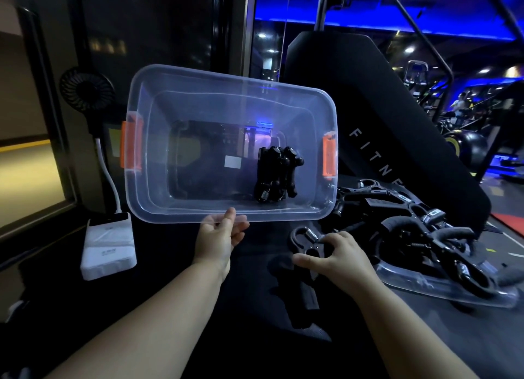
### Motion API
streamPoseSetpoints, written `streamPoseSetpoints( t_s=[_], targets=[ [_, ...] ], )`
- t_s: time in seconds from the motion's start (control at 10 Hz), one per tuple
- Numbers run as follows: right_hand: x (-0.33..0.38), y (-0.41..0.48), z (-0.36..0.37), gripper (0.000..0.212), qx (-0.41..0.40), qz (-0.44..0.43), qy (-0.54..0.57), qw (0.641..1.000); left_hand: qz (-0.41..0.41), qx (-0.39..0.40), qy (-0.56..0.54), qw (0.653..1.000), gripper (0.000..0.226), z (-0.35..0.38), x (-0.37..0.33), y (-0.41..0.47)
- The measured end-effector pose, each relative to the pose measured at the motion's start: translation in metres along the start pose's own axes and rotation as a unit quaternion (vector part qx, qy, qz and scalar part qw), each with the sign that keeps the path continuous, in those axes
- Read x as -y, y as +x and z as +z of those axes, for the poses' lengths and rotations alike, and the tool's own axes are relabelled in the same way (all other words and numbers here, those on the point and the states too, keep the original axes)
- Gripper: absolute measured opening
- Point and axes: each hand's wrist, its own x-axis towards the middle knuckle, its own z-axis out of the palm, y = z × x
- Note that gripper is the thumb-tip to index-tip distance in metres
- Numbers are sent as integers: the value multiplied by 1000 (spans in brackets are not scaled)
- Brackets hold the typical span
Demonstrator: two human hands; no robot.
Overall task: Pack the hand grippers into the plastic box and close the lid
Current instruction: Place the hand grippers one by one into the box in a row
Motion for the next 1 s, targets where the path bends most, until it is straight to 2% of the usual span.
streamPoseSetpoints(
  t_s=[0.1,0.2,0.4,0.6,0.7,0.8,0.9,1.0],
  targets=[
    [2,3,-3,73,-57,-16,103,993,-1,0,0,1000,13,0,-1,0],
    [-2,4,-7,59,-126,-18,200,971,0,1,0,1000,13,0,-1,0],
    [-1,-2,-8,46,-206,-63,322,922,-2,0,-5,1000,13,0,-1,-1],
    [0,-4,-5,31,-194,-97,295,931,-3,-1,-5,1000,14,1,-2,-1],
    [-3,-3,-9,26,-172,-87,301,934,0,-2,-7,1000,14,1,-2,-2],
    [-4,-2,-15,31,-124,-62,348,927,0,-1,-5,1000,14,2,-3,-3],
    [-2,-4,-18,27,-70,-52,384,919,-2,-3,-5,1000,14,2,-4,-4],
    [-3,-6,-19,28,-43,-60,375,924,-4,-2,-6,1000,14,2,-3,-3]
  ],
)
